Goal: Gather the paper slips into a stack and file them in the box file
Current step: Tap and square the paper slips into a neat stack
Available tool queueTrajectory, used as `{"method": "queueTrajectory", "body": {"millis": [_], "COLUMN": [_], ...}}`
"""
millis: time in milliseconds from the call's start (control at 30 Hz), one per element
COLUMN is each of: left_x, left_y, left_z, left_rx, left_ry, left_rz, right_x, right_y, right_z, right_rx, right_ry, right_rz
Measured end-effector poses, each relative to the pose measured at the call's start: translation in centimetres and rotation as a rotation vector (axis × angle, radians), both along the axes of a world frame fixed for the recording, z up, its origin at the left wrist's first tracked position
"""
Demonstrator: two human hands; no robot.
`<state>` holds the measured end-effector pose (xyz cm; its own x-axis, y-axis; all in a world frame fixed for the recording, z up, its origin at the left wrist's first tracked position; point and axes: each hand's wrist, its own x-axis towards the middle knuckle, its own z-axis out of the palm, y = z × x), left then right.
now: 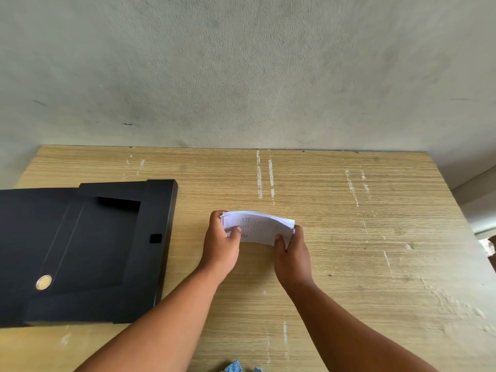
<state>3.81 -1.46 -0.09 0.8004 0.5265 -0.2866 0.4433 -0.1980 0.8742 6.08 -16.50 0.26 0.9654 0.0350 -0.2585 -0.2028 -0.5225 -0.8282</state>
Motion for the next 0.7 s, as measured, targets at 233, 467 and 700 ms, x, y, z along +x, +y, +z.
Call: {"method": "queueTrajectory", "body": {"millis": [233, 467, 700], "left_x": [-0.1, 0.4, 1.9], "left_y": [0.3, 2.6, 3.2], "left_z": [-0.4, 2.4, 5.1], "left_rx": [0.053, 0.252, 0.419], "left_ry": [0.069, 0.089, 0.079], "left_rz": [-0.038, -0.352, -0.599], "right_x": [0.5, 3.4, 5.8], "right_y": [-1.0, -3.8, -3.2], "right_z": [-0.1, 1.5, 4.9], "right_rx": [-0.053, -0.035, -0.162], "right_ry": [-0.001, 0.069, -0.036], "right_rz": [0.034, 0.118, 0.48]}}
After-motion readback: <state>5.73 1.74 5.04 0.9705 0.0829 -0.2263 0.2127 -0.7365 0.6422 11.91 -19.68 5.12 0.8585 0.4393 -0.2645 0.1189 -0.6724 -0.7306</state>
